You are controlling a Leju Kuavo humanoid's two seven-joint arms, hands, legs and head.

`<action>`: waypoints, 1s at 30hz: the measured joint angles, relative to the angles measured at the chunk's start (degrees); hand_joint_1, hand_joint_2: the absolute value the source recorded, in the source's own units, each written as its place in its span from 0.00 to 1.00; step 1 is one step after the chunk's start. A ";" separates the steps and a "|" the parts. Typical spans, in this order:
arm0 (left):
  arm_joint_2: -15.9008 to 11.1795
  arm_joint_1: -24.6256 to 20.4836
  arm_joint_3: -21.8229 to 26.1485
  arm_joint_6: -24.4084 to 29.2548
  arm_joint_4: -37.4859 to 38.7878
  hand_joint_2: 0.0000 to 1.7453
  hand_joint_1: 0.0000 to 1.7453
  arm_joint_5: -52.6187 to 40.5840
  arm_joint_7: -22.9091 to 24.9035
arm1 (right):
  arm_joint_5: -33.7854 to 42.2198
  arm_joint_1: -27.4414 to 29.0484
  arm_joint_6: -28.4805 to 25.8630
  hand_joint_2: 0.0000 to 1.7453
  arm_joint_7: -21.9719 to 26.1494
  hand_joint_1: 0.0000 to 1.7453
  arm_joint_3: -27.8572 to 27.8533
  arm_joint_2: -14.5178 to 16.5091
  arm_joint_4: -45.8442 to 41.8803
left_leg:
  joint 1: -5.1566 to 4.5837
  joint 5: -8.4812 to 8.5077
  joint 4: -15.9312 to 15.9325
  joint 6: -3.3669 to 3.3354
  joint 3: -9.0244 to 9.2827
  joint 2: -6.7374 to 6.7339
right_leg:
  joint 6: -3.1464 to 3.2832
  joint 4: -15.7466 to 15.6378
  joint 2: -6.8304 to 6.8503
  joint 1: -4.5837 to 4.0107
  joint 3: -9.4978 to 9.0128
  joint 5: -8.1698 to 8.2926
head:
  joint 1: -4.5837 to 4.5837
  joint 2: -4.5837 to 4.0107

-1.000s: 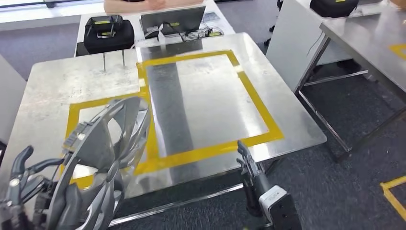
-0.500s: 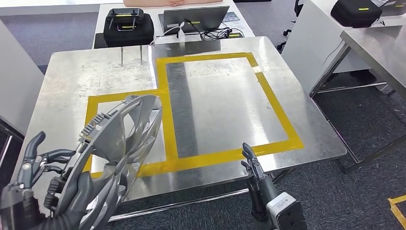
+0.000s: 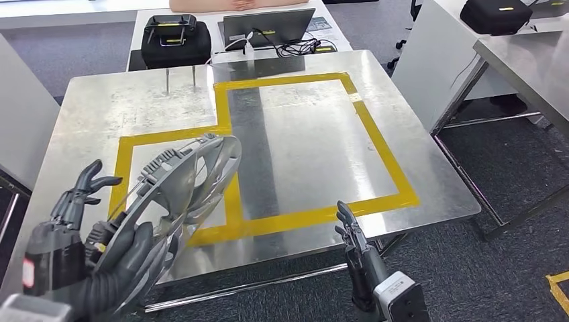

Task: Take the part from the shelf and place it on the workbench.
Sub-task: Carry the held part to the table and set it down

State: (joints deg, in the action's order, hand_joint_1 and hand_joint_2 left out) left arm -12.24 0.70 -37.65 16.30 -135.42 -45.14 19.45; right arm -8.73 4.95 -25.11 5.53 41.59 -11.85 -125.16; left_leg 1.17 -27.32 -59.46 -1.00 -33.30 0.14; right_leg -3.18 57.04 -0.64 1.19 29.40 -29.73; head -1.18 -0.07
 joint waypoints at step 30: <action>7.74 -24.44 -7.09 -24.41 30.46 1.00 1.00 -12.49 7.95 | -2.37 -0.19 3.02 0.00 0.27 0.00 0.48 0.46 -0.25 | -0.05 0.44 0.87 0.34 0.87 -0.10 | 0.29 0.01 -0.16 0.01 -0.28 0.24 | 0.67 0.00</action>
State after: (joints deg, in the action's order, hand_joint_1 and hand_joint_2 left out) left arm -4.50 -23.74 -44.74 -8.10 -104.96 -57.63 27.40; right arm -11.10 4.76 -22.10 5.80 42.07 -11.39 -125.42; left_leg 1.12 -26.88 -58.59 -0.66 -32.42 0.04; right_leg -2.89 57.05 -0.80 1.20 29.12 -29.49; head -0.51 -0.07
